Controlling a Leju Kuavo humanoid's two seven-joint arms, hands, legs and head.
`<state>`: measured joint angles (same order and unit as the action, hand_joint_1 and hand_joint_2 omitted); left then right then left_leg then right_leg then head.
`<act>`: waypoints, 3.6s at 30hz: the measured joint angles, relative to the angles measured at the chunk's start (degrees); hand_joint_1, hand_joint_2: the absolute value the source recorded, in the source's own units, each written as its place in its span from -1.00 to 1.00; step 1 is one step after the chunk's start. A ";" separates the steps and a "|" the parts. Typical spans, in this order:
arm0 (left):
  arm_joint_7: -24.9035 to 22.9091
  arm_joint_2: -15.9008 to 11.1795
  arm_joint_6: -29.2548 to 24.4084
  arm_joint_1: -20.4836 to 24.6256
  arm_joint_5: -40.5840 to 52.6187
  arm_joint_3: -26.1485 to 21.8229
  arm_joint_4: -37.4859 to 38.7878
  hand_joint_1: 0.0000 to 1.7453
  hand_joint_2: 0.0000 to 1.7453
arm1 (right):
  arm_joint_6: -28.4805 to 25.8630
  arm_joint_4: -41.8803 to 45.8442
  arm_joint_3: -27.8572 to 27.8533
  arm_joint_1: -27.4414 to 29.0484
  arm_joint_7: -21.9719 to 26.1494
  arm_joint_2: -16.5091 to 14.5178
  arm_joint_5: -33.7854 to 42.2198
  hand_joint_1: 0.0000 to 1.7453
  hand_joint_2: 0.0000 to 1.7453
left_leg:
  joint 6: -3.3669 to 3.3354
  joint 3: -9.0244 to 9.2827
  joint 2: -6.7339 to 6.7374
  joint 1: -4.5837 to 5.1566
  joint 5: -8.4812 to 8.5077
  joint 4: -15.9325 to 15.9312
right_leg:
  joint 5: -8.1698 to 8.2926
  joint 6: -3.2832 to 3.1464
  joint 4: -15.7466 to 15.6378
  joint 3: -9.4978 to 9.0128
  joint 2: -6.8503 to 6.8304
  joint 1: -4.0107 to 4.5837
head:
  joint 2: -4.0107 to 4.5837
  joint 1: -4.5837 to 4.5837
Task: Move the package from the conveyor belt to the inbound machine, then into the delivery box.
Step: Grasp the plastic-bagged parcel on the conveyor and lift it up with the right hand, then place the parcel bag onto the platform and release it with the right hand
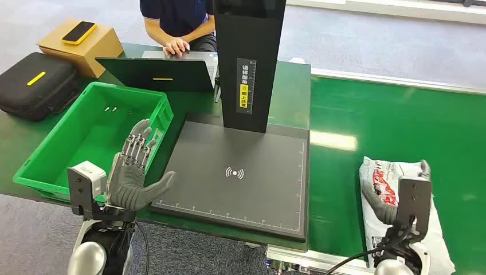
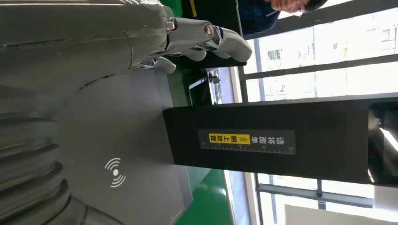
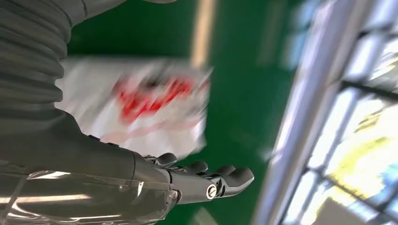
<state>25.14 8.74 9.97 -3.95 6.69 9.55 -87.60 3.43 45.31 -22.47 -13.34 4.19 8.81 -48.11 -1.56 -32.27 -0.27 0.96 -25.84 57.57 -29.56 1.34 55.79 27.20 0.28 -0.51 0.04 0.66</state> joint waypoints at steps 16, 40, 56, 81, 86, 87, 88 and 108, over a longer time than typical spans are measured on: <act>0.00 0.00 0.04 -0.08 -0.24 0.00 0.00 -1.00 1.00 | -0.02 0.67 0.02 0.30 0.56 -0.02 1.47 1.00 1.00 | 0.00 -0.03 0.00 0.00 0.00 0.00 | 0.00 0.00 0.00 0.02 0.00 0.00 | 0.00 -0.02; 0.03 0.00 0.06 -0.27 -0.49 0.00 -0.02 -1.00 1.00 | -0.55 1.98 0.07 0.80 1.29 -0.12 3.72 1.00 1.00 | 0.00 -0.06 0.00 0.00 0.00 0.00 | 0.00 0.00 0.01 0.05 0.00 0.00 | -0.01 0.00; 0.04 0.00 0.06 -0.40 -0.62 -0.02 -0.07 -1.00 1.00 | -1.03 2.80 0.12 1.10 1.72 -0.20 5.02 1.00 1.00 | 0.00 -0.07 0.00 0.01 0.00 0.00 | 0.01 0.00 0.02 0.07 0.00 0.00 | 0.00 0.00; 0.16 0.54 -0.02 -1.78 0.15 0.10 -1.79 -1.00 1.00 | -25.42 35.59 -0.72 7.74 21.93 -8.99 28.51 1.00 1.00 | 0.03 -0.49 -0.07 0.02 0.02 -0.02 | -0.05 -0.06 0.07 0.52 -0.08 -0.02 | -0.01 -0.02; 0.22 0.66 0.03 -1.70 0.18 0.59 -1.79 -1.00 1.00 | -29.45 40.91 0.74 8.60 25.02 -10.07 29.17 1.00 1.00 | 0.02 -0.52 -0.07 0.02 0.02 -0.02 | -0.05 -0.06 0.07 0.54 -0.08 -0.04 | -0.01 -0.01; 0.25 0.66 0.05 -1.64 0.18 0.72 -1.78 -1.00 1.00 | -30.37 41.72 1.32 8.64 25.65 -10.09 29.06 1.00 1.00 | 0.02 -0.52 -0.07 0.02 0.02 -0.02 | -0.05 -0.06 0.07 0.54 -0.08 -0.04 | -0.01 0.00; 0.32 0.66 0.06 -1.58 0.18 0.83 -1.75 -1.00 1.00 | -31.13 42.45 2.06 8.65 26.16 -10.05 28.68 1.00 1.00 | 0.02 -0.51 -0.07 0.02 0.02 -0.02 | -0.05 -0.06 0.07 0.54 -0.08 -0.04 | -0.02 0.00; 1.10 0.62 0.03 -0.87 0.09 1.05 -0.79 -1.00 1.00 | -31.98 44.43 9.84 8.38 27.01 -8.31 22.22 1.00 1.00 | 0.02 -0.57 -0.07 0.02 0.02 -0.02 | -0.05 -0.06 0.08 0.57 -0.07 -0.03 | -0.01 -0.01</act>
<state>26.24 9.37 10.00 -4.82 6.78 10.61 -88.39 -28.54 89.74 -12.63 -4.96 31.21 0.50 -25.90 -1.54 -32.84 -0.35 0.98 -25.82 57.55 -29.61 1.28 55.87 27.77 0.21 -0.55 0.03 0.65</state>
